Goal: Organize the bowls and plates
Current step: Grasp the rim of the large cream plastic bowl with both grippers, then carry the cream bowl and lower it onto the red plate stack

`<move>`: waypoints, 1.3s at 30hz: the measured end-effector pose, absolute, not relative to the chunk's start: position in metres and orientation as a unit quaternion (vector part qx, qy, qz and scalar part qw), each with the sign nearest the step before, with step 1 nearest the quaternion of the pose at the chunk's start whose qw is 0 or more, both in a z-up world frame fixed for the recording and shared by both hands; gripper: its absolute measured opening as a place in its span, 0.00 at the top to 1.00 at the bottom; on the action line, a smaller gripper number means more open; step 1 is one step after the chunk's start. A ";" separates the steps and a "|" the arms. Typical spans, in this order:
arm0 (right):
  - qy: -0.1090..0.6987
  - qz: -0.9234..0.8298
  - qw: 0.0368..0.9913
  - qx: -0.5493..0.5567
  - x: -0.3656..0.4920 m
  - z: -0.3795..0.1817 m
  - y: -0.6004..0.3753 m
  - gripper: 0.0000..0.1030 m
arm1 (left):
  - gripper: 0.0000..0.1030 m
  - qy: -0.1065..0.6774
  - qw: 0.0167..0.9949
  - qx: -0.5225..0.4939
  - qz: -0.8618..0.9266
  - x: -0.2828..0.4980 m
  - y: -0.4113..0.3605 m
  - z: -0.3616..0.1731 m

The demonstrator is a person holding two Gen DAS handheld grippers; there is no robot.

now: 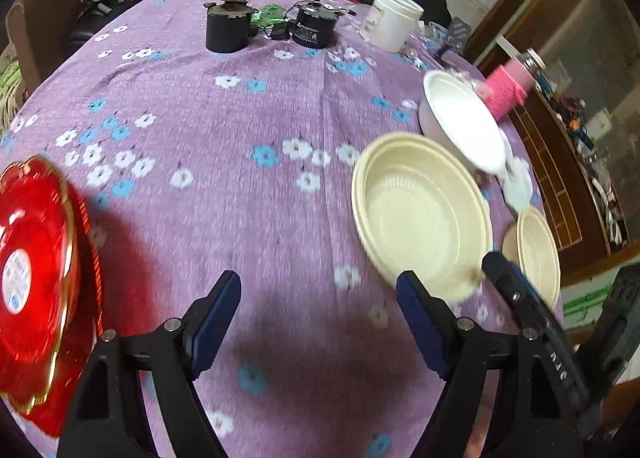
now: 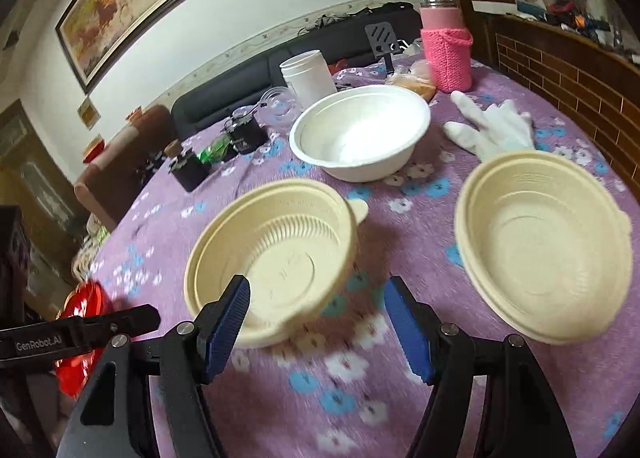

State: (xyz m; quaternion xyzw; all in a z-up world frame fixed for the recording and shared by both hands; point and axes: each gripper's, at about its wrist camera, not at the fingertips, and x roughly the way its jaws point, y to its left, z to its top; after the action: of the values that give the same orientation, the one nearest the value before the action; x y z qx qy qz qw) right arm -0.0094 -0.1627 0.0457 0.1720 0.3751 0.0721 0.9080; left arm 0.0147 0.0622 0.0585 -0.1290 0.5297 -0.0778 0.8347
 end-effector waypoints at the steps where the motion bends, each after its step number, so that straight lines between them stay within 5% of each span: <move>1: 0.374 0.071 0.908 0.178 -0.006 0.044 -0.163 0.28 | 0.23 0.530 0.835 -0.131 -0.074 0.022 0.060 0.057; 11: 0.376 0.068 0.908 0.171 0.010 0.023 -0.164 0.29 | 0.23 0.537 0.831 -0.112 -0.091 0.071 0.017 0.033; 17: 0.378 0.061 0.909 0.164 0.012 0.018 -0.167 0.49 | 0.24 0.538 0.833 -0.086 -0.094 0.085 -0.002 0.019; 18: 0.381 0.064 0.907 0.167 0.013 0.016 -0.167 0.56 | 0.26 0.539 0.833 -0.083 -0.097 0.085 -0.004 0.019; 21: 0.389 0.075 0.901 0.177 0.015 0.011 -0.169 0.77 | 0.64 0.541 0.830 -0.075 -0.116 0.084 -0.010 0.021; 23: 0.383 0.076 0.903 0.181 0.013 0.012 -0.169 0.80 | 0.68 0.537 0.834 -0.063 -0.111 0.078 -0.010 0.027; 39: 0.352 0.221 0.899 0.136 -0.029 0.098 -0.049 0.82 | 0.64 0.464 0.885 -0.027 -0.018 -0.038 0.125 0.131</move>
State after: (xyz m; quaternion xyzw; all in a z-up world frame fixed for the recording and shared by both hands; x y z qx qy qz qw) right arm -0.0288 -0.0494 0.0981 0.1358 0.3519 0.2211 0.8994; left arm -0.0383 0.1249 0.1314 -0.0266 0.4639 -0.0183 0.8853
